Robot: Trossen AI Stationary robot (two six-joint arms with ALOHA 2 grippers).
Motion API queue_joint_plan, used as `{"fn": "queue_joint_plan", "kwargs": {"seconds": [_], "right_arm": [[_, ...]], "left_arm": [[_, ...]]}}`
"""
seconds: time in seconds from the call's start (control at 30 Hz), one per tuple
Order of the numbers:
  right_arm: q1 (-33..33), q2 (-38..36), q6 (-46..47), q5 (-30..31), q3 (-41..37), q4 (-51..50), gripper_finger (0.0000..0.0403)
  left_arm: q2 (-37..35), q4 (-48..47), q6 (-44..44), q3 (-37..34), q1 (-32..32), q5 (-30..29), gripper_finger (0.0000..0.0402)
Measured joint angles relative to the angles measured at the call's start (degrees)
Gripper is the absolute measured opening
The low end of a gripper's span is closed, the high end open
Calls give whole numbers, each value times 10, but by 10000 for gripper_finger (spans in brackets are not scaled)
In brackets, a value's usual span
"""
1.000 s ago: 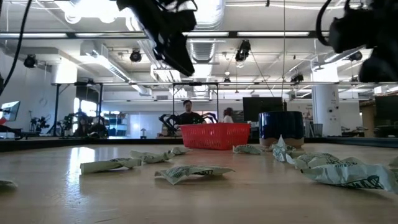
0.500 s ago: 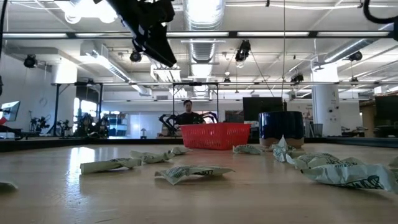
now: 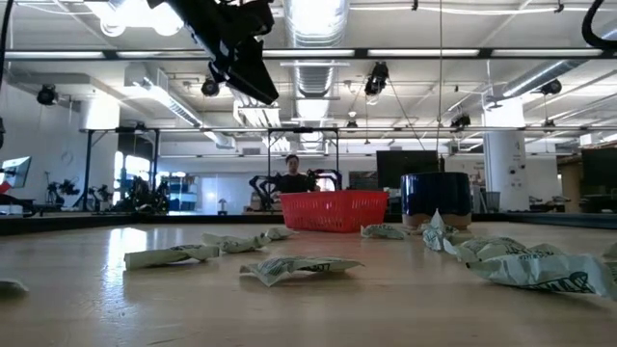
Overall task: Pick and place Stevia / Truvia into bins
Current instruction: Put the stevia packet into the red basket
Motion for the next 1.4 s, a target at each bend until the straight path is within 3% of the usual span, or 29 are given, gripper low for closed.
{"fn": "queue_joint_plan", "kwargs": {"seconds": [0.5,0.87,1.0,1.27,1.4], "right_arm": [[38,144,-42,-35,4,47,181],[41,182,-23,-50,5,56,171],[41,179,-21,-49,4,61,138],[41,178,-8,-48,5,72,32],[41,178,-9,-38,13,75,13]], "left_arm": [[-2,2,0,0,0,0,176],[-2,2,0,0,0,0,176],[-2,2,0,0,0,0,176],[-2,2,0,0,0,0,176],[-2,2,0,1,0,0,176]]}}
